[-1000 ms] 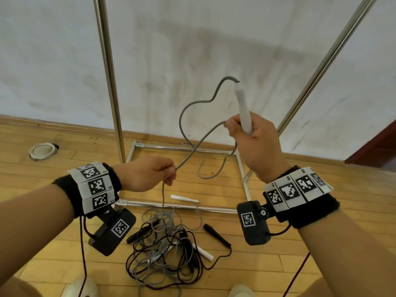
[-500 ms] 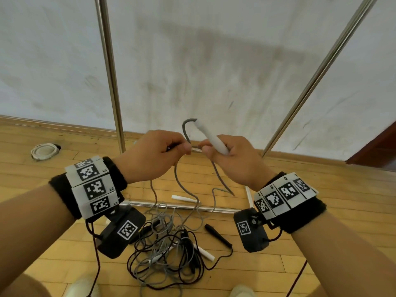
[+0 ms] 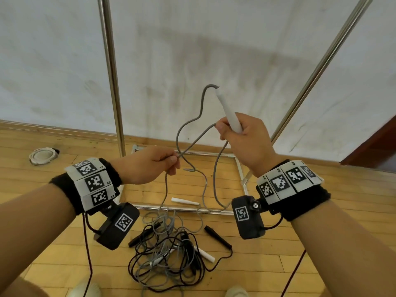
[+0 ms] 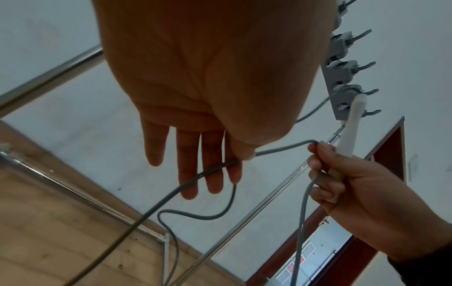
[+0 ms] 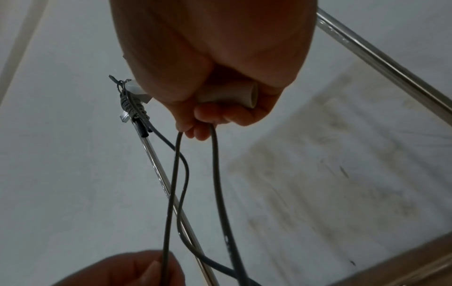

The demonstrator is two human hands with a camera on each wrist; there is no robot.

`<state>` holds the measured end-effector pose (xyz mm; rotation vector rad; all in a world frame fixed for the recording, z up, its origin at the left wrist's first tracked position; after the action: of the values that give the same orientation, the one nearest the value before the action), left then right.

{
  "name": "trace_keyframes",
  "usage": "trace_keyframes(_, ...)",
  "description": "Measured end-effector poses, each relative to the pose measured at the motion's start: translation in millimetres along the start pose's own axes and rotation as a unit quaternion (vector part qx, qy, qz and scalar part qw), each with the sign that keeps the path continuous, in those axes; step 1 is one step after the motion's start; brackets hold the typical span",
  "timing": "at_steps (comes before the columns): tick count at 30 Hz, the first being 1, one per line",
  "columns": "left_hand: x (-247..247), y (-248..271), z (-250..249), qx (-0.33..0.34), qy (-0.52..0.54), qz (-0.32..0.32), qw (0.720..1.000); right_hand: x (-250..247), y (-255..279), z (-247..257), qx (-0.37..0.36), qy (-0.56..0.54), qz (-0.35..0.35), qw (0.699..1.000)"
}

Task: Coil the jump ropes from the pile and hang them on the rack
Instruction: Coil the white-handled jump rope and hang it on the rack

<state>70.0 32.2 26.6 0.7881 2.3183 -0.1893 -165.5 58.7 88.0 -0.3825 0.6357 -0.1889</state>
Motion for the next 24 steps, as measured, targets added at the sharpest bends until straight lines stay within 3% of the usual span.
trace_keyframes(6, -8.6, 3.2, 0.7, -0.004, -0.082, -0.039, 0.996, -10.3, 7.6, -17.3, 0.028, 0.019, -0.033, 0.999)
trace_keyframes(10, -5.9, 6.6, -12.2, 0.051, -0.091, -0.083, 0.991, -1.8, 14.1, -19.6, 0.001, 0.066, 0.037, 0.997)
trace_keyframes(13, -5.1, 6.4, -24.5, 0.084, -0.078, -0.11, 0.987, 16.8, 24.1, -15.5, -0.023, 0.038, 0.102, 0.994)
trace_keyframes(17, -8.1, 4.1, -30.9, 0.1, -0.035, -0.161, 0.981, 34.6, 21.4, -12.3, -0.034, 0.012, 0.124, 0.992)
trace_keyframes(19, -9.1, 0.7, -28.3, 0.085, -0.022, -0.15, 0.985, 37.0, 15.1, -14.1, -0.037, 0.014, 0.115, 0.993)
trace_keyframes(24, -1.8, -12.2, -6.5, 0.032, -0.014, -0.024, 0.999, 35.2, 0.7, -19.3, -0.02, 0.016, 0.076, 0.997)
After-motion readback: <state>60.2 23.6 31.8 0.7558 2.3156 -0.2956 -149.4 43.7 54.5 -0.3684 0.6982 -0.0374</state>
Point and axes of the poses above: each hand's wrist, its own y-axis away from the middle knuckle, its own x-axis out of the palm, z = x × y, the point moved 1 cm from there along -y, towards the middle knuckle, and after that the axes turned 2 degrees about y, right-handed, at the moved point
